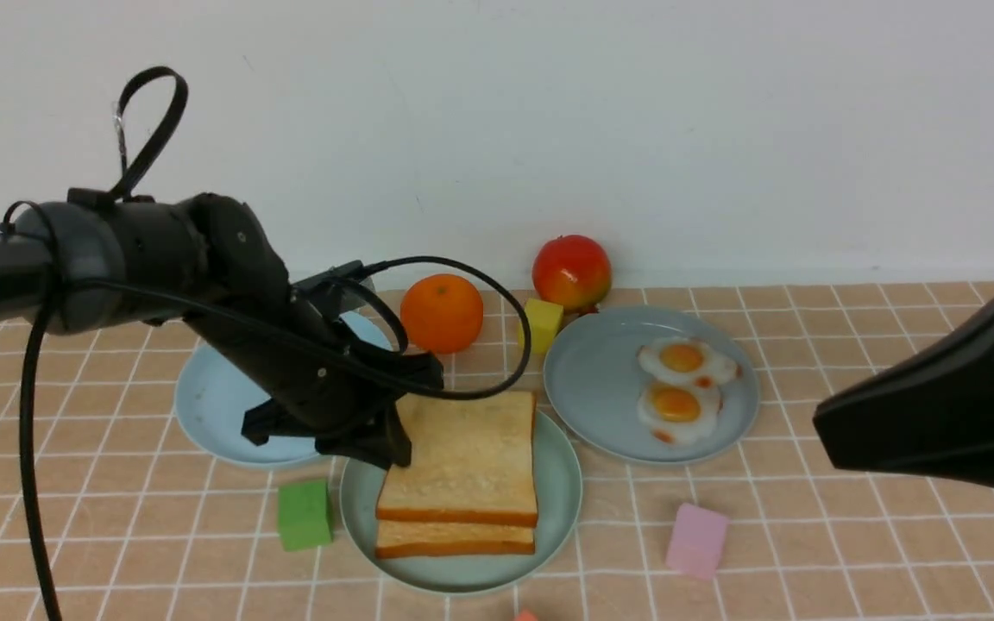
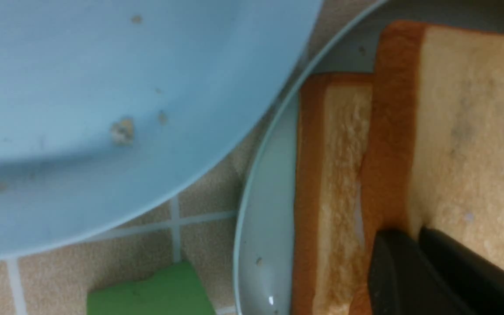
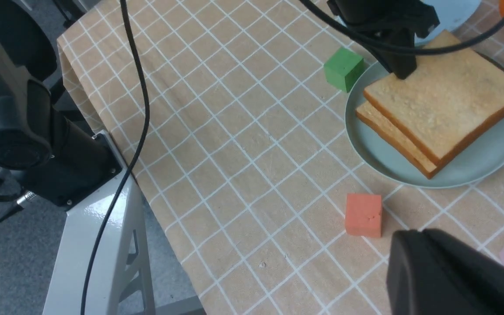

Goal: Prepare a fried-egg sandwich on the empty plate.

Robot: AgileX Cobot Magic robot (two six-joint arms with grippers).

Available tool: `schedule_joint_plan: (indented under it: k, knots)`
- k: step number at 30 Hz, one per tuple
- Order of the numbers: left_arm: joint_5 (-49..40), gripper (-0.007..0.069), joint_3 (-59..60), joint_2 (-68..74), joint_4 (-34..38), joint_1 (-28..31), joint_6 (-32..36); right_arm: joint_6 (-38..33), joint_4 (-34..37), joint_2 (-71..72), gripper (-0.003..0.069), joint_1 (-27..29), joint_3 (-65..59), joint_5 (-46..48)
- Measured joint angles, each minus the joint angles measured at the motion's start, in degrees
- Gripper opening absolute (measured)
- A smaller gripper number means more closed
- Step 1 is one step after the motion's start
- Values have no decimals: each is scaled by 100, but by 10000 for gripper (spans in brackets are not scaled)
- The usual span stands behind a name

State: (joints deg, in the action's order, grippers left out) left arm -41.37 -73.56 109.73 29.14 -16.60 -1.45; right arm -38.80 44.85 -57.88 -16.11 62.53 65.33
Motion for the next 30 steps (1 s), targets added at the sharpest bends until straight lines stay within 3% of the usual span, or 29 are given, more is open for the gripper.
schedule_joint_plan:
  k: [5,9,14,20,21,30]
  knots:
    - [-1,161,0,-70,-134,0,-146,0,-30,0,43,0,0,-5]
    - [-308,297,-6,-173,-253,0,-171,89,-328,0,45,0,0,-5]
    - [-885,354,-6,-337,-295,0,-165,1153,-985,0,55,0,0,-5]
    - [-1402,333,-6,-766,-270,0,-81,2498,-1944,32,60,0,-32,-1]
    - [-1573,301,-6,-1039,-216,0,-57,2698,-2087,135,62,0,-163,-32]
    - [-1993,54,568,-3021,-69,0,11,2696,-2305,2041,64,0,-1611,-861]
